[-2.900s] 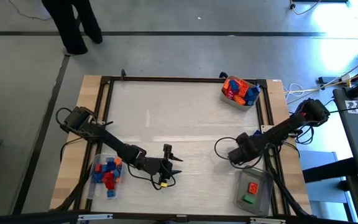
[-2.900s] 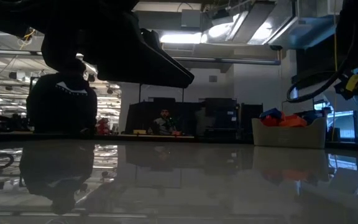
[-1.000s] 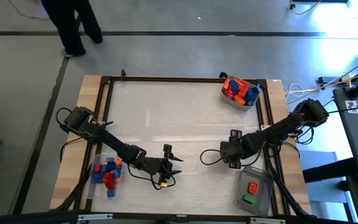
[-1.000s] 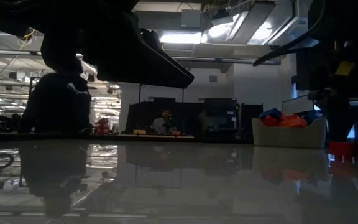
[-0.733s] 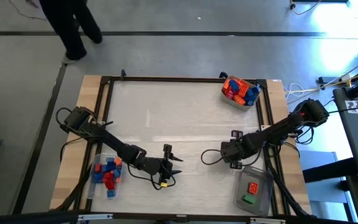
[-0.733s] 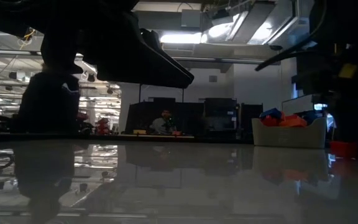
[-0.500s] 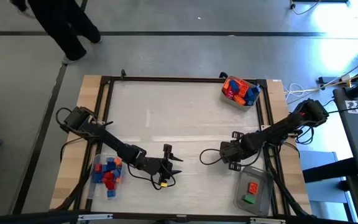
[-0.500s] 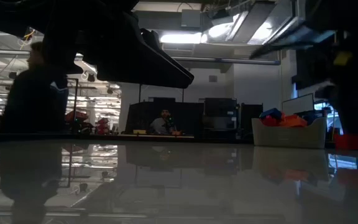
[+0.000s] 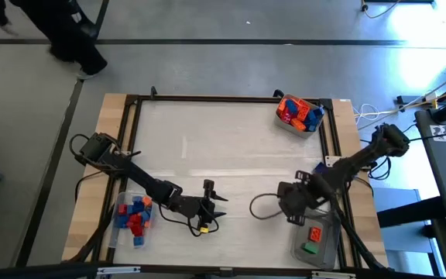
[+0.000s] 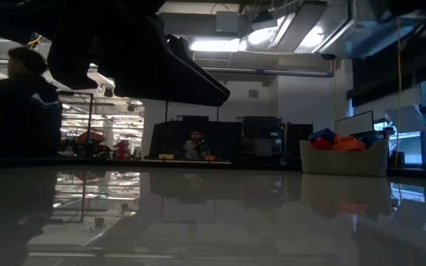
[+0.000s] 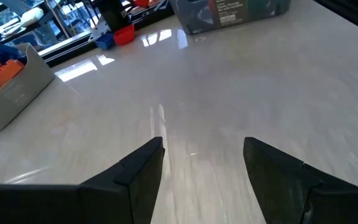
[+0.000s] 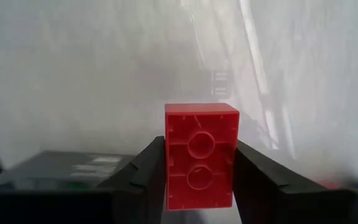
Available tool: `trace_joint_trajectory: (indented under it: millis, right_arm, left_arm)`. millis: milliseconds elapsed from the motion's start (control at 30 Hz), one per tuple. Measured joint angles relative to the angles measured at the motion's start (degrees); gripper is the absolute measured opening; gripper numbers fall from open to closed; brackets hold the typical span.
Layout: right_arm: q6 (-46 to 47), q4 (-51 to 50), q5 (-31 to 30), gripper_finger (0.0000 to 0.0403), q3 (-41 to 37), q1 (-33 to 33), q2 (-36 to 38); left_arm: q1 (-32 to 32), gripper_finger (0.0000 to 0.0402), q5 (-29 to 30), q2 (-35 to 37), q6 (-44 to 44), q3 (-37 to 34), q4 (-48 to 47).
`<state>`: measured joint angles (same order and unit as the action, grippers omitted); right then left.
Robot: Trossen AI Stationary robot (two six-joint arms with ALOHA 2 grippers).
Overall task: Sort blocks by size
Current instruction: Put the red game piece into the black bin
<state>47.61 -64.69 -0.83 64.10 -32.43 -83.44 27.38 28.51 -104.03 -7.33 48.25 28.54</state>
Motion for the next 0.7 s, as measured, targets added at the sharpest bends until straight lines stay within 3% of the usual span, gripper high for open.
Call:
trace_joint_trajectory:
  millis: [467,700]
  right_arm:
    - [34.7,-3.3,-1.6,0.0146,2.6,-22.6,0.0]
    - [48.8,-2.4,-1.6,0.0154,2.6,-28.7,0.0]
  left_arm:
    - [0.0,0.0210,0.0,0.0,0.5,0.0,-0.1]
    - [0.0,0.0210,0.0,0.0,0.5,0.0,0.0]
